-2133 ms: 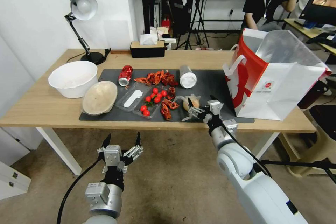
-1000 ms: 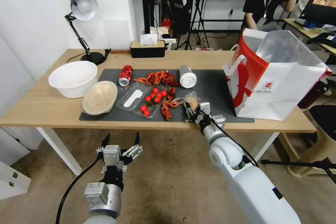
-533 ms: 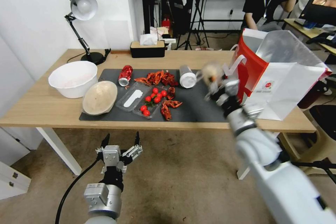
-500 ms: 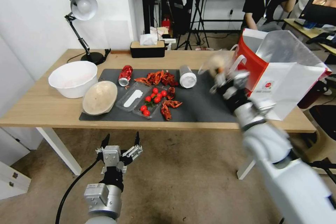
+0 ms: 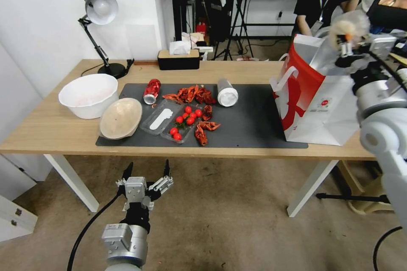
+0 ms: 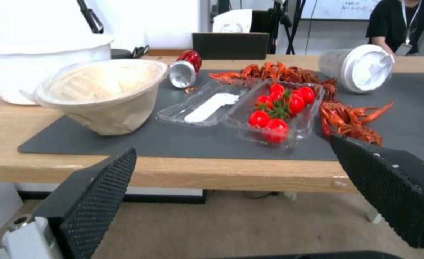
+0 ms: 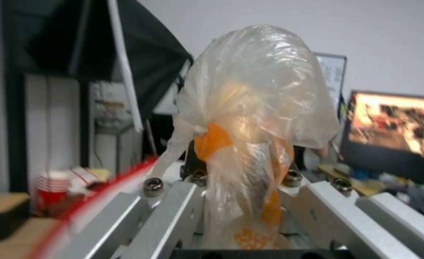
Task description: Pick up the trash from the table and place it into the takeout bag.
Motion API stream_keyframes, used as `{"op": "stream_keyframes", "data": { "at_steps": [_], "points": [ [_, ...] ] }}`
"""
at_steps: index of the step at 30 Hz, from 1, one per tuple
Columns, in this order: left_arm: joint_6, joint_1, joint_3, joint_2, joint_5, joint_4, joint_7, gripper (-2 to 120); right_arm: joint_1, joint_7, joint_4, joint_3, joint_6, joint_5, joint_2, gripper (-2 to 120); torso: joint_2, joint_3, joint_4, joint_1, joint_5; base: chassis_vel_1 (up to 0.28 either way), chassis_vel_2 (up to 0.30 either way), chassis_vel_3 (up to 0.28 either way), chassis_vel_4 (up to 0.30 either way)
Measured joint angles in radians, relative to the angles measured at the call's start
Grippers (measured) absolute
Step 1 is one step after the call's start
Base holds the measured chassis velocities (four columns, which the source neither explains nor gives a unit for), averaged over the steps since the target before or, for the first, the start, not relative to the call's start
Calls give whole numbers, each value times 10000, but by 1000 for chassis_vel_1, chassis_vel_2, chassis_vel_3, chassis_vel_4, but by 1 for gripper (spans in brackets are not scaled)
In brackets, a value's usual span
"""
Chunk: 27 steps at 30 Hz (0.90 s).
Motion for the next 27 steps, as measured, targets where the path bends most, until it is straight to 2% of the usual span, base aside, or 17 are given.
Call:
{"op": "stream_keyframes", "data": {
  "at_steps": [1,2,5,6,10,11,14,15,22,27],
  "points": [
    [0,-34,6,2,0,0,1,100,-7,-23,-221,-12,-99,-8,-1,18,0,0,0,0,-1,0,0,0,0],
    [0,-34,6,2,0,0,1,100,-7,-23,-221,-12,-99,-8,-1,18,0,0,0,0,-1,0,0,0,0],
    [3,-99,19,8,0,63,7,100,-64,-169,-507,-134,-335,-51,42,31,0,0,0,2,-3,0,0,0,0],
    [3,-99,19,8,0,63,7,100,-64,-169,-507,-134,-335,-51,42,31,0,0,0,2,-3,0,0,0,0],
    [12,-170,11,20,-9,121,10,100,-35,-200,-606,-301,-384,-257,153,49,0,0,1,2,-4,0,0,0,0],
    [12,-170,11,20,-9,121,10,100,-35,-200,-606,-301,-384,-257,153,49,0,0,1,2,-4,0,0,0,0],
    [22,-203,9,32,-19,137,12,100,26,-201,-631,-376,-389,-368,198,63,0,0,1,2,-4,0,0,0,0],
    [22,-203,9,32,-19,137,12,100,26,-201,-631,-376,-389,-368,198,63,0,0,1,2,-4,0,0,0,0],
    [40,-223,13,50,-36,138,12,100,-24,-198,-549,-362,-392,-398,197,91,0,0,0,1,-3,0,0,0,0],
    [44,-183,8,71,-36,116,12,100,-150,-191,-159,-284,-241,-276,253,100,-1,0,1,2,-2,0,0,0,0]
  ]
}}
